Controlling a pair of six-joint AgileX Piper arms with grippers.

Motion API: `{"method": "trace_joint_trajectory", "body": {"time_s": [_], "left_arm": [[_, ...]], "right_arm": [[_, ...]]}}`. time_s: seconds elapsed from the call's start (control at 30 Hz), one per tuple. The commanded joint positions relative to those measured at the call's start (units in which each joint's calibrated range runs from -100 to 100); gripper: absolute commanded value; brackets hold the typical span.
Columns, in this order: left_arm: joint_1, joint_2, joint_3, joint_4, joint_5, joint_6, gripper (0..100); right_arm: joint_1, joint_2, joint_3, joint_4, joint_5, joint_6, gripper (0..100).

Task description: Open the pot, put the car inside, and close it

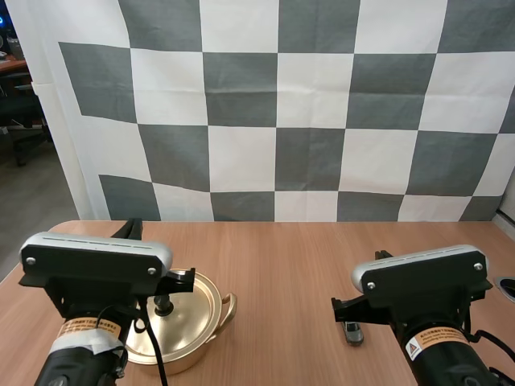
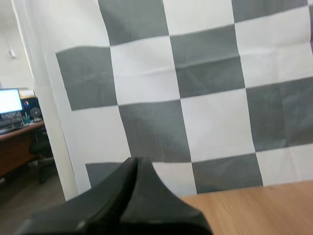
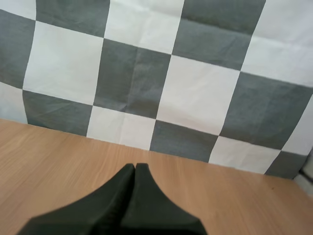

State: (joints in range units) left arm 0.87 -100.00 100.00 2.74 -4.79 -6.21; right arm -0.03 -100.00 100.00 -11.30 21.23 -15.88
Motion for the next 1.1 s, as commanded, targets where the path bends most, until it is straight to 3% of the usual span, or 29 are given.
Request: {"method": "trace_joint_trajectory", "body": {"time_s": [0.0,0.37,0.7,1.07], "left_arm": [[-0.05,0.00,0.00,-0.06,-58.20,-0.01,0],[-0.05,0.00,0.00,-0.06,-56.87,-0.01,0],[-0.05,0.00,0.00,-0.06,-42.22,-0.01,0],[-0.05,0.00,0.00,-0.06,-37.69,-0.01,0]], "right_arm": [[-0.04,0.00,0.00,-0.41,-0.15,0.00,0],[-0.04,0.00,0.00,0.25,-1.77,0.00,0],[-0.04,0.00,0.00,0.25,-1.77,0.00,0],[-0.04,0.00,0.00,0.26,-4.09,0.09,0]]}}
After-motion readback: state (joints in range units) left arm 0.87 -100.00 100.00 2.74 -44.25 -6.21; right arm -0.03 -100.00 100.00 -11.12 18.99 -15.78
